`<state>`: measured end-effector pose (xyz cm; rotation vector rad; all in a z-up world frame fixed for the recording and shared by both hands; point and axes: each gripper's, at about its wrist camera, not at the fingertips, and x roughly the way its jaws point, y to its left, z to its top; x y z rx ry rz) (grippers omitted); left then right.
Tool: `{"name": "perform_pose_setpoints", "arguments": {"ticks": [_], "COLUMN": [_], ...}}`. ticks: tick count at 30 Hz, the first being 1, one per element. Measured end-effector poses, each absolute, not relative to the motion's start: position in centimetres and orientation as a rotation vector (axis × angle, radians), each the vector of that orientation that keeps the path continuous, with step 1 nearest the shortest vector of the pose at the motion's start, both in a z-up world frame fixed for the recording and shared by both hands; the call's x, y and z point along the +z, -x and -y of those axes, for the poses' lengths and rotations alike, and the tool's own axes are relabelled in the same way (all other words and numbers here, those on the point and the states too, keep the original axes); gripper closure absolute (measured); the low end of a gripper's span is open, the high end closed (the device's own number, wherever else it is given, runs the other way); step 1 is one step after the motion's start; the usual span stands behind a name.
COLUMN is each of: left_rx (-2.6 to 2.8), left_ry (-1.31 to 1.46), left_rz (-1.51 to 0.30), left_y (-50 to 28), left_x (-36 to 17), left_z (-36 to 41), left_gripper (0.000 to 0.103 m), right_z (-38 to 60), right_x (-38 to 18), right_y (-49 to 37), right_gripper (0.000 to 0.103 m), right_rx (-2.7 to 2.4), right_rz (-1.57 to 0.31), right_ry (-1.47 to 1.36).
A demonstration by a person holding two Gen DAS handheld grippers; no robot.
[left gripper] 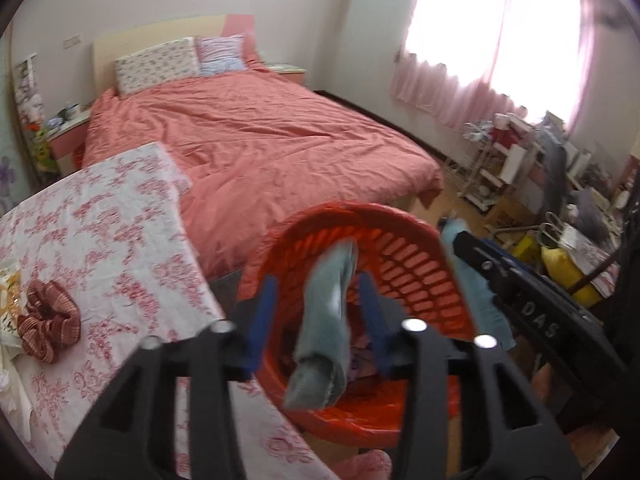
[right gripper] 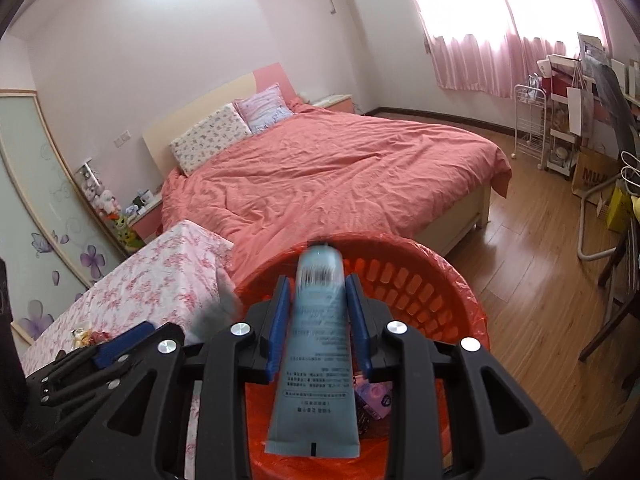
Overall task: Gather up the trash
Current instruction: 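Open both tools to drop the sock and tube into the basket, then grasp the brown hair clip with the left tool while the right tool grasps the plaid scrunchie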
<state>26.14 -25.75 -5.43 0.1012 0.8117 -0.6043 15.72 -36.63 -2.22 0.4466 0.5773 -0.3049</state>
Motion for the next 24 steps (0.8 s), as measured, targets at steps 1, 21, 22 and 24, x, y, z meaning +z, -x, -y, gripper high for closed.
{"name": "perform_pose_setpoints", "arguments": {"ticks": [1, 21, 22, 24], "left_rx": [-0.593, 0.0, 0.041, 0.095], "left_ry": [-0.102, -0.116, -0.098, -0.046], "left_rz": [-0.816, -0.778, -0.779, -0.783], "left_y": [-26.3, -28.4, -28.7, -29.5], "left_x": [-5.6, -6.0, -5.9, -5.8], "left_z": [25.3, 0.7, -1.3, -5.1], "left_gripper": [0.055, 0.004, 0.004, 0.004], "right_z": [36.6, 26.9, 26.3, 24.6], "right_x": [-2.3, -4.8, -4.9, -4.8], "right_y": [-15.7, -16.5, -16.4, -16.6], "right_gripper": [0.053, 0.029, 0.029, 0.029], "right_rx": [-0.306, -0.197, -0.191, -0.166], "right_rz": [-0.578, -0.73, -0.731, -0.734], "right_ry": [-0.442, -0.255, -0.242, -0.205]}}
